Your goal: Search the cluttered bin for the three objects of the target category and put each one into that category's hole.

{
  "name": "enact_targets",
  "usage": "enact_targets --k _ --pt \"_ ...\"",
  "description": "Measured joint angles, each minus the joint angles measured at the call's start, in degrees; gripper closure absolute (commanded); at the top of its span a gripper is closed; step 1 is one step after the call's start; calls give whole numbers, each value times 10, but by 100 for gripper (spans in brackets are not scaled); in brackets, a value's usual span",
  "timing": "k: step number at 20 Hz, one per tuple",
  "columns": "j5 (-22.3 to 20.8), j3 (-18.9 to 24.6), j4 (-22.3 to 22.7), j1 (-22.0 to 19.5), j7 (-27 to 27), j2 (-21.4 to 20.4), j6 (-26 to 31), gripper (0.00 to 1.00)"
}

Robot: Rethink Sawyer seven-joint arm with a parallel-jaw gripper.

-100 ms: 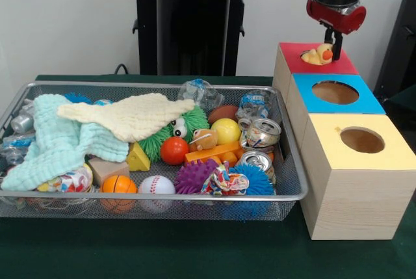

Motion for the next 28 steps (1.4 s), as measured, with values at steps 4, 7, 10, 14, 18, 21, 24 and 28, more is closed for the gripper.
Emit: enact_targets --k 4,7,10,14,18,21,24,28 --pt "0 2 2 -4 0 -1 -3 0" --pt "0 3 2 -9 0 -2 -8 0" --pt "0 3 2 -10 0 -2 -12 0" --pt "0 3 2 -10 0 -2 -12 0" --pt "0 3 3 -9 0 -4 -12 0" --pt "0 3 5 -9 0 -10 -12 0" --pt "0 3 6 -9 0 -23 -12 0" --pt "1 6 7 -9 0 -44 -12 0"
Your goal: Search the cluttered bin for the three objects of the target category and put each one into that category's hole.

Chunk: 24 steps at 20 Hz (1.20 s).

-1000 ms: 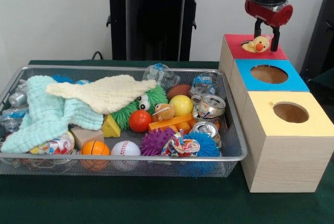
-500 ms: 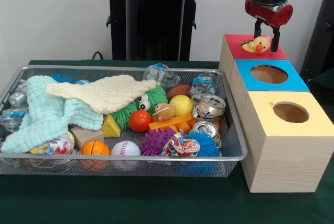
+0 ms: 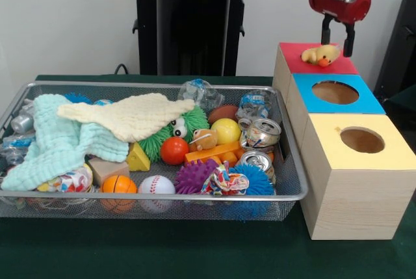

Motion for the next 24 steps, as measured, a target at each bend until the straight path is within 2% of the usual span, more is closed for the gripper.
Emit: enact_targets --k 10,18,24 --pt "20 4 0 -2 0 -69 36 0" --pt "33 14 1 -10 0 -81 38 0" --pt "33 20 1 -12 0 -69 37 0"
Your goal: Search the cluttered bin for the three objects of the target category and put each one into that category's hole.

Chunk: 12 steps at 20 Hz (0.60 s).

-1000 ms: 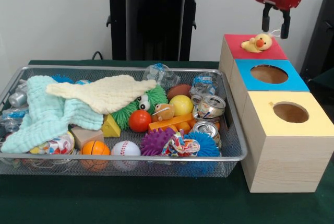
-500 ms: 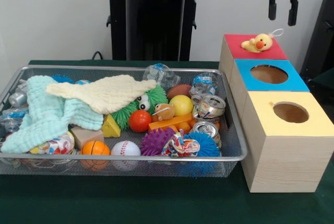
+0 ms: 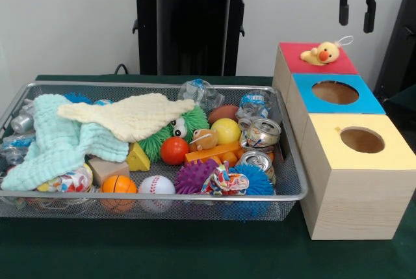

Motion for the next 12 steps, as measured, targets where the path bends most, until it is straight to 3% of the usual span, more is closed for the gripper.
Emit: enact_targets --k 12 --pt "-36 -12 8 42 0 40 -47 0"
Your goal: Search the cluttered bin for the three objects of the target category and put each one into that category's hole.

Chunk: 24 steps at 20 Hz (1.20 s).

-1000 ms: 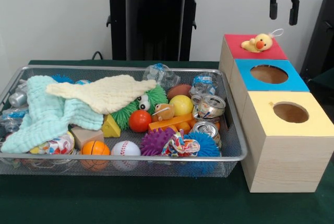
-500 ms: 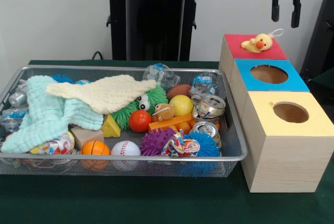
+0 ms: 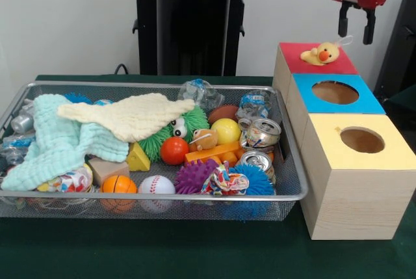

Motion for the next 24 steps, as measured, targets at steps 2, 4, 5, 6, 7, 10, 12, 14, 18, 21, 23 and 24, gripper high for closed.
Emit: enact_targets --k 2,4,5,6,7,10,12,14,18,21,23,24 --pt "-1 0 4 -1 0 0 -9 0" --pt "0 0 8 -4 0 0 -15 0" --pt "0 0 11 -7 0 0 -17 0" --pt "0 0 12 -9 0 0 -17 0" --pt "-1 0 16 -15 0 0 -18 0" --pt "0 1 20 -23 0 -1 -18 0" --pt "0 3 23 -33 0 -2 -18 0" --pt "0 5 27 -43 0 -3 -18 0" --pt "0 8 31 -50 0 -4 -18 100" --pt "0 9 31 -50 0 -5 -18 100" --pt "0 11 31 -49 0 -5 -18 100" --pt "0 10 31 -49 0 -6 -18 100"
